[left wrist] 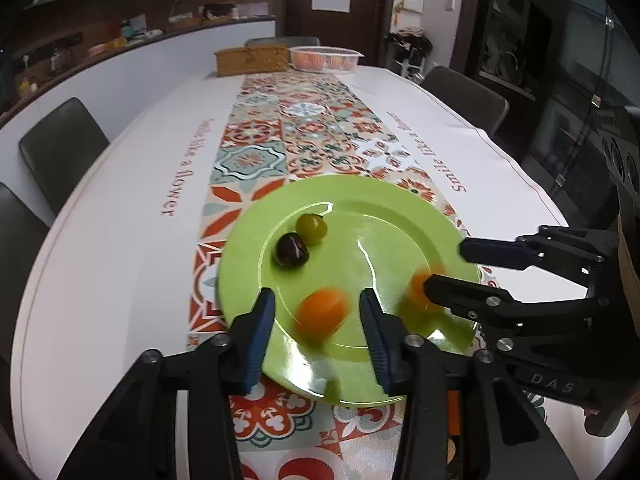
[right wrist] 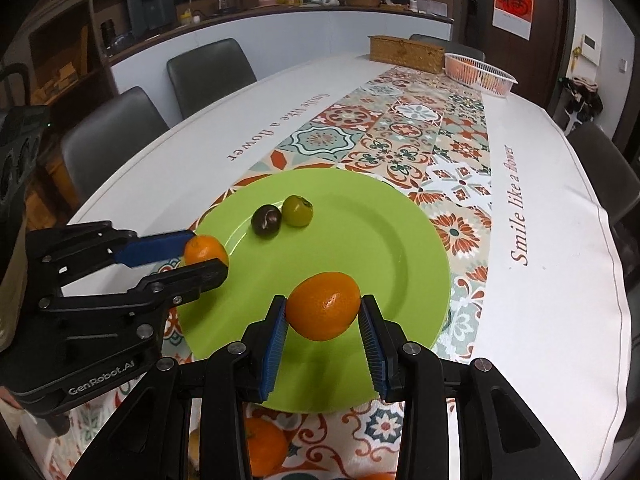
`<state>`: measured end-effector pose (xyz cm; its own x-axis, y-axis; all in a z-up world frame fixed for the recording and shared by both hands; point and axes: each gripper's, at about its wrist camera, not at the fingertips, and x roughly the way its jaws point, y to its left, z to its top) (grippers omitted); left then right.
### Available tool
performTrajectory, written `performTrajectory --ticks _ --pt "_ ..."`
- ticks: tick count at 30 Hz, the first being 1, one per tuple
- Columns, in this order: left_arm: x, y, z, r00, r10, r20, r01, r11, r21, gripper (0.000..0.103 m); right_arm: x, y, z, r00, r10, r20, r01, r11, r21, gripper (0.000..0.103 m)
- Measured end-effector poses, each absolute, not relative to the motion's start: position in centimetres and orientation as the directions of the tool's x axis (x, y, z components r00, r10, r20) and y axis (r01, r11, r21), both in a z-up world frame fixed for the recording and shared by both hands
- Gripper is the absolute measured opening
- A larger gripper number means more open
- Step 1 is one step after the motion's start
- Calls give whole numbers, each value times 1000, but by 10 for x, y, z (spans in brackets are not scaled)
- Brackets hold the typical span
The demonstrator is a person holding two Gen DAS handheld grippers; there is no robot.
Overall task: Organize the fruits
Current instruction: 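Carry both held oranges over the green plate with both tools, then open both tools to release the oranges onto the green plate, then withdraw both open tools from the plate toward the remaining fruit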
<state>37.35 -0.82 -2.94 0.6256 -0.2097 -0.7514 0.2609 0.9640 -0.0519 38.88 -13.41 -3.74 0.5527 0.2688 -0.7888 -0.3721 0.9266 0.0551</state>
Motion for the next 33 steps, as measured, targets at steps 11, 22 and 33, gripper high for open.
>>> performTrajectory --ticks 11,22,33 --pt "327 -6 -4 672 -178 -719 223 974 -33 47 346 -149 -12 634 256 -730 -337 941 37 48" --pt "265 -13 32 742 -181 -645 237 972 -1 58 283 -159 23 702 278 -656 -336 941 40 55" --pt "206 -13 50 780 -179 -600 239 971 20 66 228 -163 38 736 289 -613 -349 937 23 55"
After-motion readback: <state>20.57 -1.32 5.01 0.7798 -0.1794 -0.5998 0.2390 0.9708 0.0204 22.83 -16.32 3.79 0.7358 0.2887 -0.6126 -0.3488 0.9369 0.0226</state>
